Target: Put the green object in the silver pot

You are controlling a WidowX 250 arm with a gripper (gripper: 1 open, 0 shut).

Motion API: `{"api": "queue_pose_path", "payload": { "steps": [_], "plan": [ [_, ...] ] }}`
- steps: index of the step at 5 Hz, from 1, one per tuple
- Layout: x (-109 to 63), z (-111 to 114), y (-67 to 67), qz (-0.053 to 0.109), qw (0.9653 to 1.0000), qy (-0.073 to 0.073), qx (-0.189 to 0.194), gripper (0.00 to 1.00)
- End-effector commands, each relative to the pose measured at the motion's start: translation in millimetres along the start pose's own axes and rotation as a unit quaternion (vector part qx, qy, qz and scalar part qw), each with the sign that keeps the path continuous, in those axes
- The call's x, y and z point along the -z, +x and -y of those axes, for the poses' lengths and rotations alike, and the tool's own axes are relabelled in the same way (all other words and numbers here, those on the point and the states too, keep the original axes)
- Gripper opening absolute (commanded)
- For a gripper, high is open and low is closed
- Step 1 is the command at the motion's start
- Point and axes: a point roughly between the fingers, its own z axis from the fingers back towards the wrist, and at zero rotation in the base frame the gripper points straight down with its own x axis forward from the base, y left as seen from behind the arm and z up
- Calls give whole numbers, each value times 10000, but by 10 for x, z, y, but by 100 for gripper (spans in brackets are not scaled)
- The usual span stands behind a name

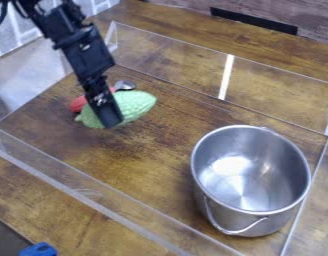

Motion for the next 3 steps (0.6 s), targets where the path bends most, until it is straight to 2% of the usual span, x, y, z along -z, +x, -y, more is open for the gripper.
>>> {"api": "queue_pose_path", "payload": {
  "steps": [1, 2, 3],
  "plan": [
    [-372, 273, 401, 46, 9984, 421, 363, 0],
    [-371, 569, 697, -17, 9970, 487, 606, 0],
    [-229, 894, 915, -88, 9947, 368, 958, 0]
  ]
}}
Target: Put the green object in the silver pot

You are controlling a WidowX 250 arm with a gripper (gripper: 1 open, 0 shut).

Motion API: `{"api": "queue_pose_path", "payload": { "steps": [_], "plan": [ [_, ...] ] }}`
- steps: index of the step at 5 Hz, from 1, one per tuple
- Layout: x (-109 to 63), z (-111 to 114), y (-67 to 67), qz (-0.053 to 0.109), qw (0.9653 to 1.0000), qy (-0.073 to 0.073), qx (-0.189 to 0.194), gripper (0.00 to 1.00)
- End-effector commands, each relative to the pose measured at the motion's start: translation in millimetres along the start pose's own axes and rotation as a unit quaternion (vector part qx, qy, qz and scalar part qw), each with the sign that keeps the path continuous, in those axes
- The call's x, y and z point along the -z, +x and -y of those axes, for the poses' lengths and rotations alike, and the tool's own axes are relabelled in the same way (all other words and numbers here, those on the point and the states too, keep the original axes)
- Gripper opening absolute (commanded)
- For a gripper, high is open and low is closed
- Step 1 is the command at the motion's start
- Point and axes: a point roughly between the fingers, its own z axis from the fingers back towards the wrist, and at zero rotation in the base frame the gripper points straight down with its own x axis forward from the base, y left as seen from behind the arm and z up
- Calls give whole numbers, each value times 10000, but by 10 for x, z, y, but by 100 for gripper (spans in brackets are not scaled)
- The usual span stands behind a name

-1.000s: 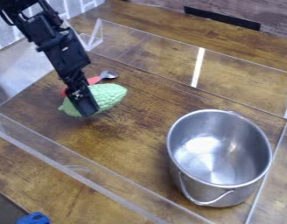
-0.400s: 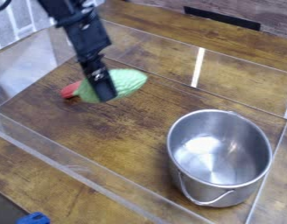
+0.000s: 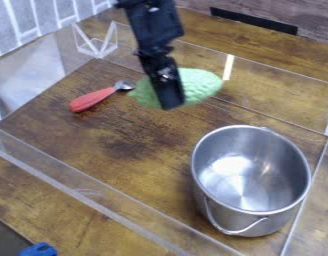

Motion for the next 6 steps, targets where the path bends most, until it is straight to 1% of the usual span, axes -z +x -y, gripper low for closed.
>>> {"api": "queue_pose_path", "payload": {
  "steps": [1, 2, 3, 4, 6],
  "plan": [
    [-92, 298, 344, 262, 9980, 234, 521, 0],
    [89, 563, 440, 233, 9976, 146, 636, 0],
    [215, 681, 388, 168, 9969, 17, 771, 0],
    [291, 674, 388, 125, 9970, -91, 758, 0],
    [319, 617, 383, -28, 9980, -231, 585, 0]
  ]
}}
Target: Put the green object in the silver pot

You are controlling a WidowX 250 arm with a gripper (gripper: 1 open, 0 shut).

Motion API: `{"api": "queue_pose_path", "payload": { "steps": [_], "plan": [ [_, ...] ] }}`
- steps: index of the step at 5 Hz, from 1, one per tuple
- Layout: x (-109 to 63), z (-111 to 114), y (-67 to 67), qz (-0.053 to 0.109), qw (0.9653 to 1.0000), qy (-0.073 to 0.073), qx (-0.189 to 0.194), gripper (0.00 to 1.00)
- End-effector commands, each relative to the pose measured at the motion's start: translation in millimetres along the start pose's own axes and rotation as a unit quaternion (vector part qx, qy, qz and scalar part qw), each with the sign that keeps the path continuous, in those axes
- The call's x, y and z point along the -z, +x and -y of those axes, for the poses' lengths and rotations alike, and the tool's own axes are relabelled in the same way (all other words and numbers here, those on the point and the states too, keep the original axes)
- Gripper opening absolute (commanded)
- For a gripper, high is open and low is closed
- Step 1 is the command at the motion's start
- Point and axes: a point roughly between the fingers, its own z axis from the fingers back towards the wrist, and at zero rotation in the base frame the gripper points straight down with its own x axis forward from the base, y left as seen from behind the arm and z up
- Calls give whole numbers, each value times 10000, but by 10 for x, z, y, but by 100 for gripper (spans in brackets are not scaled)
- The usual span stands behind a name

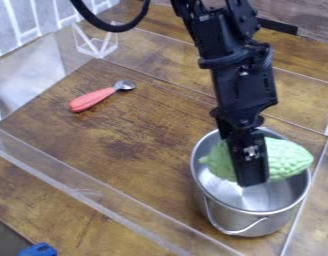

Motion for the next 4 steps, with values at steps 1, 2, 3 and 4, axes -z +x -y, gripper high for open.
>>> {"api": "queue_pose_path", "payload": {
  "steps": [1, 2, 3, 4],
  "plan": [
    [-122, -46, 93, 125, 9999, 74, 35, 0],
    [-105, -92, 80, 85, 10000, -5, -21, 0],
    [-90, -131, 68, 61, 9999, -61, -75, 0],
    [-76, -171, 59, 30, 9999, -109, -130, 0]
  ]
}}
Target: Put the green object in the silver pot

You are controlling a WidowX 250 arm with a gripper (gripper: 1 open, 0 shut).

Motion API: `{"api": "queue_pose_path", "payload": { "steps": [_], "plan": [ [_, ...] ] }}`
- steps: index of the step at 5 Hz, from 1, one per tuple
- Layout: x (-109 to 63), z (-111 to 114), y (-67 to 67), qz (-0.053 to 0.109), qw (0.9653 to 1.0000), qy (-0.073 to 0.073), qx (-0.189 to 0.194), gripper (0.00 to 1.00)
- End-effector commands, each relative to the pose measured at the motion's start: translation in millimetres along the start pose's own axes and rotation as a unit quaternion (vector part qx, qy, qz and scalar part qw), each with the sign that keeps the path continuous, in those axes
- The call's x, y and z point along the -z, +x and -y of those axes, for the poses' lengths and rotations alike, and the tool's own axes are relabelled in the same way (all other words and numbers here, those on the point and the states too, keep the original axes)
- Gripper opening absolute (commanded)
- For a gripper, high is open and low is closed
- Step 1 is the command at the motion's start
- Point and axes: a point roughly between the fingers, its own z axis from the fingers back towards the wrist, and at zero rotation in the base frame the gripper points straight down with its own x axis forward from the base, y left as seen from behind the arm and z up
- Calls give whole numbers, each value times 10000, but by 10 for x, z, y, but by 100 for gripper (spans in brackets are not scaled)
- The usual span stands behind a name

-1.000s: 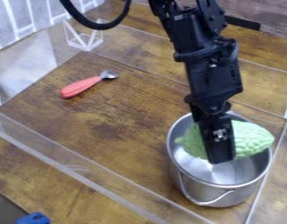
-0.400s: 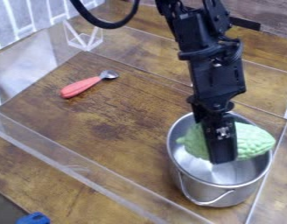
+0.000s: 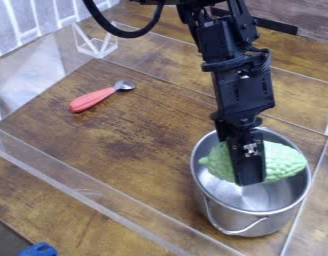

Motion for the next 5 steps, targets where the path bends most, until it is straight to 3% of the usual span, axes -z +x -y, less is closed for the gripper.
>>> {"api": "queue_pose_path", "payload": {
  "steps": [1, 5],
  "plan": [
    [-247, 24, 113, 137, 9997, 203, 11, 100],
    [-612, 277, 283, -318, 9980, 378, -390, 100]
  ]
}}
